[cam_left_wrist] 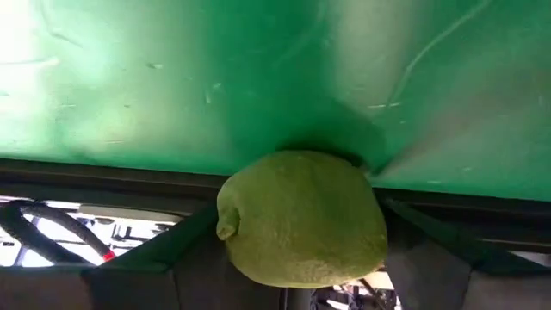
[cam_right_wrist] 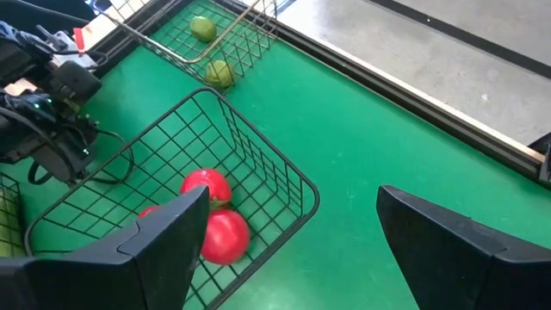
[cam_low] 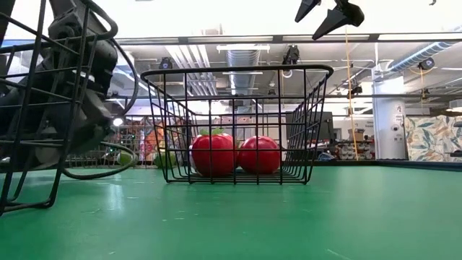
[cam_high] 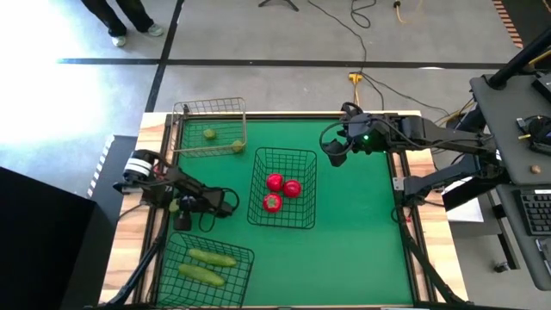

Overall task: Sort produce into baskets
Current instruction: Put the lime into the gold wire basket

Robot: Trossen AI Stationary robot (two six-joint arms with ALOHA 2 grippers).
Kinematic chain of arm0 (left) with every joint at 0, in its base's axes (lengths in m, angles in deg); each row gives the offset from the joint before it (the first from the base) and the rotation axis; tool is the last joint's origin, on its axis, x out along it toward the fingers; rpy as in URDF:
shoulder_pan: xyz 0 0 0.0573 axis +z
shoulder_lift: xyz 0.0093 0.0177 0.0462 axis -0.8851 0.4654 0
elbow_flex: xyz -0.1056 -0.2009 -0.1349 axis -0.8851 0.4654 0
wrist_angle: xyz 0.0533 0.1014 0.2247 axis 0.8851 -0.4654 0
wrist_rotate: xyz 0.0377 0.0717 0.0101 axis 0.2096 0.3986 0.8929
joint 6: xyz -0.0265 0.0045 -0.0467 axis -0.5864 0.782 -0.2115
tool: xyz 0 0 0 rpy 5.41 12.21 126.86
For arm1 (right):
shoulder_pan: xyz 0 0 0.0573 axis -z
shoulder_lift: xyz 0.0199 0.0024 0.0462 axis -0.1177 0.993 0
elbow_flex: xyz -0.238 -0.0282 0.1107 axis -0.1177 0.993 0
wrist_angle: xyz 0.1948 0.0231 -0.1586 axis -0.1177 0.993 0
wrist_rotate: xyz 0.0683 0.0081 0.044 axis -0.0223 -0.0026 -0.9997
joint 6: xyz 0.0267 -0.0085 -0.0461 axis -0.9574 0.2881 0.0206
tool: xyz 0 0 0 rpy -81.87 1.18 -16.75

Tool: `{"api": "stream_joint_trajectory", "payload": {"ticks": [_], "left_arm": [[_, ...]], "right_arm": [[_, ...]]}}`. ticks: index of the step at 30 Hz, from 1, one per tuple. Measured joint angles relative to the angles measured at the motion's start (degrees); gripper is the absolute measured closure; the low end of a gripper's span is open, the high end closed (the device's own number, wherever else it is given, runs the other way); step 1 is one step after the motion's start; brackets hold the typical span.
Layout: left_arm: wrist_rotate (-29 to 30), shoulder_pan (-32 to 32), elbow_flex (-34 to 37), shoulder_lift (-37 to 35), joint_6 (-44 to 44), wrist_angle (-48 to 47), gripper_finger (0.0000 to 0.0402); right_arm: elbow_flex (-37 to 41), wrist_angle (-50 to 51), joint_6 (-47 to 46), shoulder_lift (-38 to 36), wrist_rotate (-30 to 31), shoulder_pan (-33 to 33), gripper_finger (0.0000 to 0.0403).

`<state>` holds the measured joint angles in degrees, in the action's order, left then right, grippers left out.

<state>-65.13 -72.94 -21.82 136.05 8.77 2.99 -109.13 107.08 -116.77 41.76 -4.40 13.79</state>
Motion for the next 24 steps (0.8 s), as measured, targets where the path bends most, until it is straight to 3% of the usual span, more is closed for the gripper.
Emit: {"api": "stream_joint_trajectory", "payload": {"ticks": [7, 10, 16, 21, 24], "left_arm": [[1.69, -0.13, -0.24, -1.17, -3.67, 0.14, 0.0207], [2.59, -0.15, -0.94, -3.15, -8.11, 0.47, 0.0209], [2.82, -0.26, -9.33, -15.60, -15.82, -0.10, 0.0210], [14.59, 1.77, -20.34, -26.52, -20.20, 1.86, 0.0211], [18.00, 9.15, -25.22, -30.80, -21.03, 1.47, 0.0211]], "right_arm": [[0.00, -0.18, -0.15, 0.00, 0.01, 0.00, 0.0078], [0.00, -0.21, -0.17, 0.00, 0.01, 0.00, 0.0078], [0.00, -0.45, -0.83, 0.00, -0.01, 0.00, 0.0078], [-0.19, -1.17, -1.49, 0.00, -0.01, 0.00, 0.0078], [-0.71, -1.37, -1.49, 0.00, -0.01, 0.00, 0.0078]]}}
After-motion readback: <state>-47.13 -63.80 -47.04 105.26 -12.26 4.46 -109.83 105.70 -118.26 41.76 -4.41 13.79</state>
